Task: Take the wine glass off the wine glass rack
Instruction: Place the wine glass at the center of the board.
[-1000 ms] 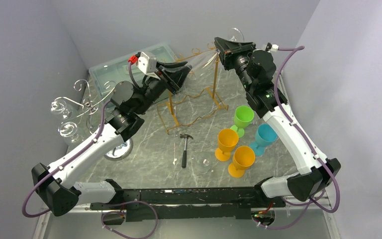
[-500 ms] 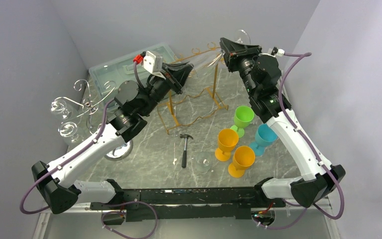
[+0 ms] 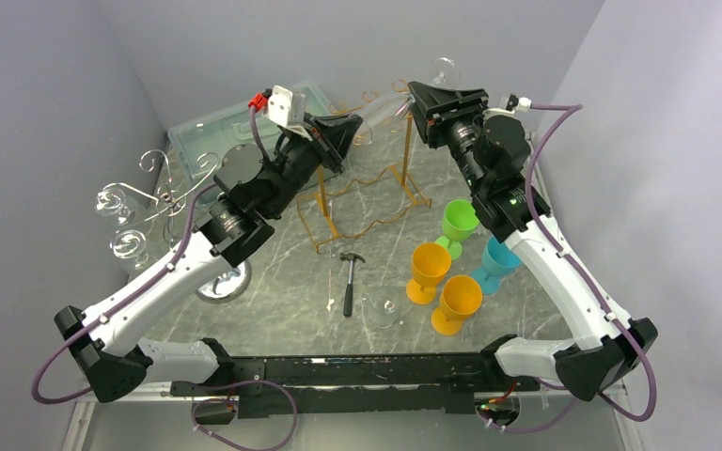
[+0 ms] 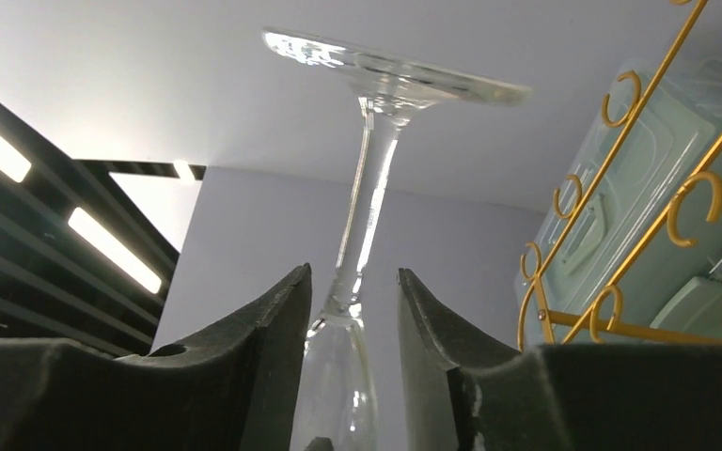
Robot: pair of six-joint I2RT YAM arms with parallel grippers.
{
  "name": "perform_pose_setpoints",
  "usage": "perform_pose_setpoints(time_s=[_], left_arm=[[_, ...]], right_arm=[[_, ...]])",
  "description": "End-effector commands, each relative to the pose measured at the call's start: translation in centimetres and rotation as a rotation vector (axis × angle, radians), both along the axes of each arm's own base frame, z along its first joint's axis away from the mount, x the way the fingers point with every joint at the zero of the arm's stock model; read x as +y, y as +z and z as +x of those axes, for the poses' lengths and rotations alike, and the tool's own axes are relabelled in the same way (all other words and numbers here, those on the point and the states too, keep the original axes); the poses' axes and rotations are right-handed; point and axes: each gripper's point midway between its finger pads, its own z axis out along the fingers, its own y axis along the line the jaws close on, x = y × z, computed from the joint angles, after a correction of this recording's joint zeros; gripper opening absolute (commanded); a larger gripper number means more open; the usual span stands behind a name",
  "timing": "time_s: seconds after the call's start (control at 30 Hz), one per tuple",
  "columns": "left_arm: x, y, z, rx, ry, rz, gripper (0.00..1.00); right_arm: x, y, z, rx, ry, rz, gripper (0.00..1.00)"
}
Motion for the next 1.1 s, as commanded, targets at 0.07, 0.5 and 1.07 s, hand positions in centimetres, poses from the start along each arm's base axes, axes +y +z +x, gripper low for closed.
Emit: perform_pose_setpoints(time_s=[0.07, 0.5, 1.07], left_arm=[[3.3, 6.7, -2.6, -0.052, 0.02, -0.144, 0.0], [5.9, 6.7, -3.9, 0.13, 0.055, -0.073, 0.0], [10.5, 1.0, -10.6, 0.547, 0.003, 0.219, 0.0]], right_arm=[[-0.3, 0.7, -1.5, -0.059, 0.011, -0.057, 0.49], [-3.2, -2.4, -4.5, -0.063, -0.06, -0.292, 0.76], [-7.3, -4.4, -8.3, -0.073, -0.122, -0.734, 0.95]])
